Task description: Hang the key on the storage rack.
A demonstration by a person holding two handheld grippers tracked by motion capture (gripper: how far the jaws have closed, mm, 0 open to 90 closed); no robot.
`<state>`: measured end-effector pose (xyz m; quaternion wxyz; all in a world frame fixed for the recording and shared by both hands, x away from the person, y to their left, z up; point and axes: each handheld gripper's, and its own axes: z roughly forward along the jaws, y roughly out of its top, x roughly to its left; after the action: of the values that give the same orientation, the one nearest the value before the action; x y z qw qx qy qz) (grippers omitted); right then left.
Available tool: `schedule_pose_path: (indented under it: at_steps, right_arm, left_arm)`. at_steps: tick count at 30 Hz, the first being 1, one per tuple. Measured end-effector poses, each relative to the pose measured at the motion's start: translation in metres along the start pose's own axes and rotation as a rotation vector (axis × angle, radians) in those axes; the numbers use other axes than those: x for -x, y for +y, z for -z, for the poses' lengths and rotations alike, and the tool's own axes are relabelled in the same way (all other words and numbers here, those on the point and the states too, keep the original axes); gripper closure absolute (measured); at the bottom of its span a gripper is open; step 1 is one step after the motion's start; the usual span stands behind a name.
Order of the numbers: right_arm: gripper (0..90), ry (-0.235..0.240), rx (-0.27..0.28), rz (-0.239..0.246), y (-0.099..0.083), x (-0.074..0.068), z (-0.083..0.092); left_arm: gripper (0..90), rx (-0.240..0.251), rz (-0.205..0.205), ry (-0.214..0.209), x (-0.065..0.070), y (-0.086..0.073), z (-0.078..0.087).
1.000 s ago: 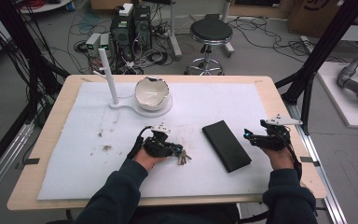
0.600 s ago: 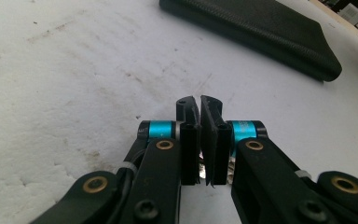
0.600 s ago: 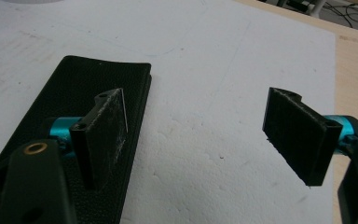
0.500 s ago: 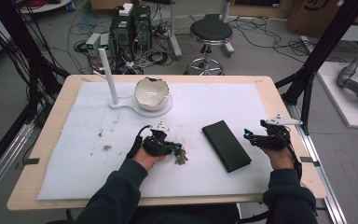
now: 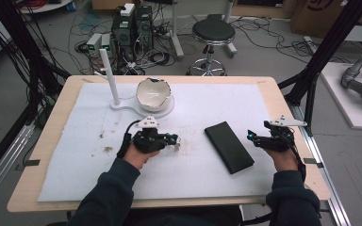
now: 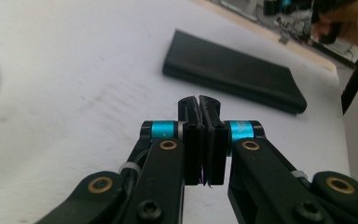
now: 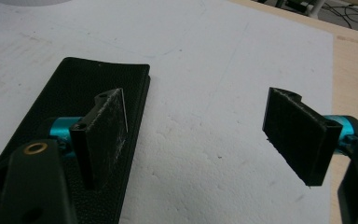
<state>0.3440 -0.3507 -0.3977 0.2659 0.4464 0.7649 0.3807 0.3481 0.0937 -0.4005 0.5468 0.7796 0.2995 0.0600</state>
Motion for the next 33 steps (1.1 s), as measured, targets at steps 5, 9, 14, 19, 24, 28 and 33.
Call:
schedule_pose_path:
  at_steps: [5, 9, 14, 19, 24, 28, 33]
  right_arm:
    - [21.9, 0.001, 0.003, 0.002, 0.001, -0.001, 0.000]
    - [21.9, -0.001, 0.003, -0.004, 0.001, 0.000, 0.000]
    - [21.9, 0.000, 0.004, -0.004, 0.001, 0.000, 0.000]
    - [21.9, 0.002, 0.000, -0.001, 0.001, -0.002, -0.001]
    - [21.9, -0.003, 0.005, 0.013, 0.001, -0.003, -0.003]
    - [21.9, -0.003, 0.000, 0.012, 0.001, -0.004, -0.003]
    - [21.9, -0.001, -0.005, 0.015, 0.000, -0.005, -0.005]
  left_arm:
    - [87.8, 0.080, -0.023, 0.062, -0.013, 0.014, 0.036]
    - [87.8, 0.134, -0.029, 0.120, -0.027, 0.021, 0.067]
    - [87.8, 0.209, -0.009, 0.195, -0.046, 0.028, 0.108]
    - [87.9, 0.271, 0.013, 0.252, -0.071, 0.035, 0.139]
    - [87.9, 0.283, -0.001, 0.295, -0.092, 0.056, 0.158]
    - [87.9, 0.314, 0.007, 0.318, -0.111, 0.068, 0.168]
    - [87.9, 0.316, 0.029, 0.338, -0.129, 0.075, 0.171]
